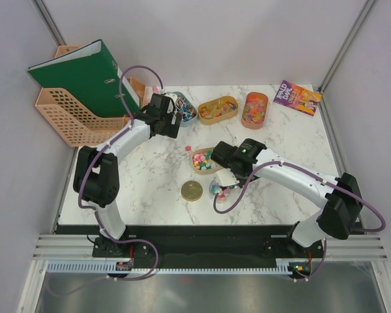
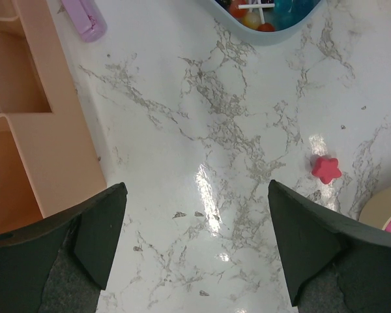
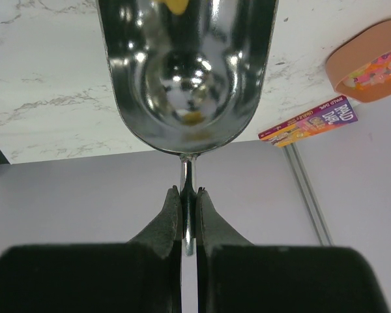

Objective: Pack the candies
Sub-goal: Place the fake candies in the packing bottle.

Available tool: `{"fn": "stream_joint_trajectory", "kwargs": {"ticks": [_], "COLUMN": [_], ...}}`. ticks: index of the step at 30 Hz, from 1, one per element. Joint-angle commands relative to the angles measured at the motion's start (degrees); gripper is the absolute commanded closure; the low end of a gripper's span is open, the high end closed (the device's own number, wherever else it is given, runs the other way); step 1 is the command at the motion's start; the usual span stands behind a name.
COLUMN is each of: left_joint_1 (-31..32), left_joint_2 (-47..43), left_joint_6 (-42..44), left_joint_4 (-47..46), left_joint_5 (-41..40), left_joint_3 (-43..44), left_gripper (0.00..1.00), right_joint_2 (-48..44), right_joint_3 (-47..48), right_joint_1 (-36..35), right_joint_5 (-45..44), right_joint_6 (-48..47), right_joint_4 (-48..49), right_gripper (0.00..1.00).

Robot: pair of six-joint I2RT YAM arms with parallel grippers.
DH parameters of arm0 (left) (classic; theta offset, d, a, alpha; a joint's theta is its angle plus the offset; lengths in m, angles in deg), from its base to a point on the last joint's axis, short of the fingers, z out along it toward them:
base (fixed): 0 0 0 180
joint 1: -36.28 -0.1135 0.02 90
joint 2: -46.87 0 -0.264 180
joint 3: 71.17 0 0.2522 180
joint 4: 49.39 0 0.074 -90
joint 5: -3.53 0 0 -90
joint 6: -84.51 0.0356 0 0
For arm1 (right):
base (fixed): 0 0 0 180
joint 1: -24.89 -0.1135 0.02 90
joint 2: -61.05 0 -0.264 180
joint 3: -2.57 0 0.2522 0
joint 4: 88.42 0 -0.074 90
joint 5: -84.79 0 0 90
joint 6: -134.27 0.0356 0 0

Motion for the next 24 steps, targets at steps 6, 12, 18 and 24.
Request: {"fn": "stream_joint_trajectory", "kwargs": {"ticks": [6,12,18,24], "left_joint_1": [-0.05,0.04,-0.05,-0.05], "left_joint_2": [-5.26,-7.55,-9.83,-8.88], "left_joint_6": [-2.64,-3.26,-2.12,-4.13], "left_joint_4": [-3.09,-2.56,2.62,4.11], "left_joint_5": [0.48,5.21,28.91,54.86], "left_joint_3": [-1.65,-2.53,0.72,2.04], "left_gripper": [0.04,0.08,0.98,0.98], "right_joint_2": [-1.0,-1.44,-2.67,-0.65], "right_joint_3": [3.35,5.28,7.75,10.91], "right_joint_1": [-3.11,-3.73,1.09,10.59], "right_joint_5": [-4.84,-5.28,5.33,22.11], "right_joint_6": [3.88,6.07,10.47,11.27], "right_joint_4": [-6.66,-6.66,-0.27,6.78], "right_gripper": [1.0,1.0,1.0,1.0]}}
